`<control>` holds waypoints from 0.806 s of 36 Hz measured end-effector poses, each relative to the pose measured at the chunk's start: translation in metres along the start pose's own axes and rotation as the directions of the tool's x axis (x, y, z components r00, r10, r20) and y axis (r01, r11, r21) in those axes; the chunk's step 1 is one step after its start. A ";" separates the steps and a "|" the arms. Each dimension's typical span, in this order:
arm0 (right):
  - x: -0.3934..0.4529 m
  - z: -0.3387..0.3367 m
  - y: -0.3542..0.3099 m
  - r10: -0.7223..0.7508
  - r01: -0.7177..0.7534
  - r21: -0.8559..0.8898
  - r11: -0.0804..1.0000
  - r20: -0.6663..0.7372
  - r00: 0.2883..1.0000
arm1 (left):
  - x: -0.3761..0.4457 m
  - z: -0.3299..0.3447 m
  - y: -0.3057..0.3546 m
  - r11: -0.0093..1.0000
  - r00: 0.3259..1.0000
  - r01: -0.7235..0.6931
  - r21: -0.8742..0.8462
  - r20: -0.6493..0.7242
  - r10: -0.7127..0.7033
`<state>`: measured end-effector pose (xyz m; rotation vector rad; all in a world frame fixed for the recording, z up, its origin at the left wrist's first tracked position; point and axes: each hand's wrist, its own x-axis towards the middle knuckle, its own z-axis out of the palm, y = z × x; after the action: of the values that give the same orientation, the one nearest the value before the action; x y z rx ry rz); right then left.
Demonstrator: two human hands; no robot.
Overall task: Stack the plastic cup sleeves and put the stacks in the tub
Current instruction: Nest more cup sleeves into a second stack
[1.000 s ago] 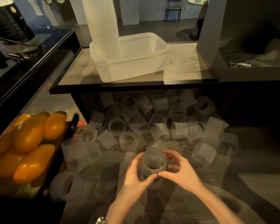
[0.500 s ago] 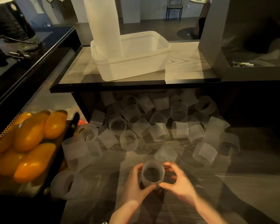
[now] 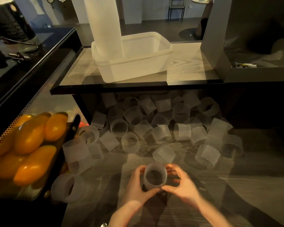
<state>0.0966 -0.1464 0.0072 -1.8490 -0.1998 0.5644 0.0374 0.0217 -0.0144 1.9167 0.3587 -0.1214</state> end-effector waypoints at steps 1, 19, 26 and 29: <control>0.001 -0.001 0.001 0.004 -0.004 0.006 1.000 0.000 1.000 | 0.001 -0.001 0.000 1.000 1.000 -0.006 -0.005 0.000 0.006; 0.081 -0.011 -0.010 0.455 -0.357 0.445 0.821 -0.131 0.881 | 0.104 -0.025 0.031 0.998 0.995 0.023 0.058 0.092 -0.028; 0.091 -0.001 -0.009 0.526 -0.428 0.593 0.682 0.008 0.850 | 0.110 -0.015 0.033 0.973 0.985 0.057 0.222 0.147 -0.091; 0.091 -0.001 -0.007 0.528 -0.409 0.623 0.666 -0.007 0.849 | 0.107 -0.014 0.035 0.978 0.989 0.062 0.200 0.117 -0.087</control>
<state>0.1775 -0.1074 -0.0115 -1.2871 0.5658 0.7029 0.1487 0.0437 -0.0055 2.0780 0.3445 -0.3362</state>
